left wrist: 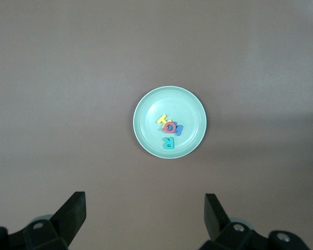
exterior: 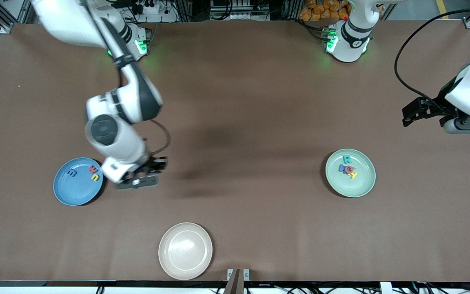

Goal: Sort upper and lower case letters into plates
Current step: 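Carry the blue a to the blue plate with the right gripper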

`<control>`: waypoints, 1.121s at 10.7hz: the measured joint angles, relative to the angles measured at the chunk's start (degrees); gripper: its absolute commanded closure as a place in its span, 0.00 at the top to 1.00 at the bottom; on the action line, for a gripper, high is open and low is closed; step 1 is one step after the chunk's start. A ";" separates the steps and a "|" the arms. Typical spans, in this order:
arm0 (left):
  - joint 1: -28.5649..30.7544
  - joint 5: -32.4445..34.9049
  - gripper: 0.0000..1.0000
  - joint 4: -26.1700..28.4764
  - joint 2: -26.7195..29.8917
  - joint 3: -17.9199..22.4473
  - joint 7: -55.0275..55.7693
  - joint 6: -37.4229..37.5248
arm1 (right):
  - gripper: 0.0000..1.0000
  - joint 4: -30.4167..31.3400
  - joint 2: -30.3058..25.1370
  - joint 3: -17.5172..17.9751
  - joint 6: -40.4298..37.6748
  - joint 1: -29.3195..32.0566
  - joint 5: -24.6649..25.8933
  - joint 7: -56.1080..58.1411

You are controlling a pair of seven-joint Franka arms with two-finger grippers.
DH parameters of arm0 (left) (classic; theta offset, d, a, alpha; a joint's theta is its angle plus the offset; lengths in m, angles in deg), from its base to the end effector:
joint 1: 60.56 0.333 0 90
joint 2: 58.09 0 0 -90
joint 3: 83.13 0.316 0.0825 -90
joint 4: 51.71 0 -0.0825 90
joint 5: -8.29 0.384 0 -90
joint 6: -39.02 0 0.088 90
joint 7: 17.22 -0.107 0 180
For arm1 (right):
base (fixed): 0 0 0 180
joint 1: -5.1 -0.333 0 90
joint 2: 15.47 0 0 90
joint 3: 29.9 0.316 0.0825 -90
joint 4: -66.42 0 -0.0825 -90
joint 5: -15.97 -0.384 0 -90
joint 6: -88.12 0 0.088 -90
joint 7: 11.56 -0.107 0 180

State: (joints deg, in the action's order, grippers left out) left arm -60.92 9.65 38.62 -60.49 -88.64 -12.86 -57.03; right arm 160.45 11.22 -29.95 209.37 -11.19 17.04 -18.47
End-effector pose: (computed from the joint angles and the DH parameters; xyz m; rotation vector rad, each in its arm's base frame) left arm 0.5745 -0.0556 0.6078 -3.1255 0.0437 -0.0933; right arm 0.6501 0.1885 0.3469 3.1157 0.2695 0.0193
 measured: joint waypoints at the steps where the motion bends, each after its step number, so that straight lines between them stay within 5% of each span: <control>1: -0.04 -0.24 1.00 -0.48 0.35 0.01 -0.01 0.39 | 0.04 0.05 -0.26 -0.03 -0.57 3.32 0.12 5.13; 7: -0.19 -0.84 1.00 -1.69 0.92 0.13 -0.01 2.07 | 0.11 1.67 1.36 -2.27 0.95 18.11 2.04 24.91; 8: -0.19 -0.87 1.00 -1.76 1.00 0.21 -0.01 2.62 | 0.23 1.74 2.21 -2.41 1.97 19.06 2.51 25.42; 9: -0.19 -0.88 1.00 -1.77 1.12 0.48 0.00 3.47 | 0.51 1.79 3.23 -2.52 2.91 19.48 2.59 25.58; 10: -0.18 -0.89 1.00 -1.77 1.22 0.92 0.00 4.03 | 0.98 1.82 4.30 -2.60 3.71 19.64 2.63 25.60; 12: -0.19 -0.90 1.00 -1.78 1.36 1.16 0.15 4.61 | 1.00 1.83 5.89 -2.70 4.91 19.75 2.69 25.70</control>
State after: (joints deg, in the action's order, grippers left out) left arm -61.10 8.75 36.84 -59.13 -87.49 -12.71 -52.42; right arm 162.27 17.11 -32.65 214.27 8.57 19.73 7.23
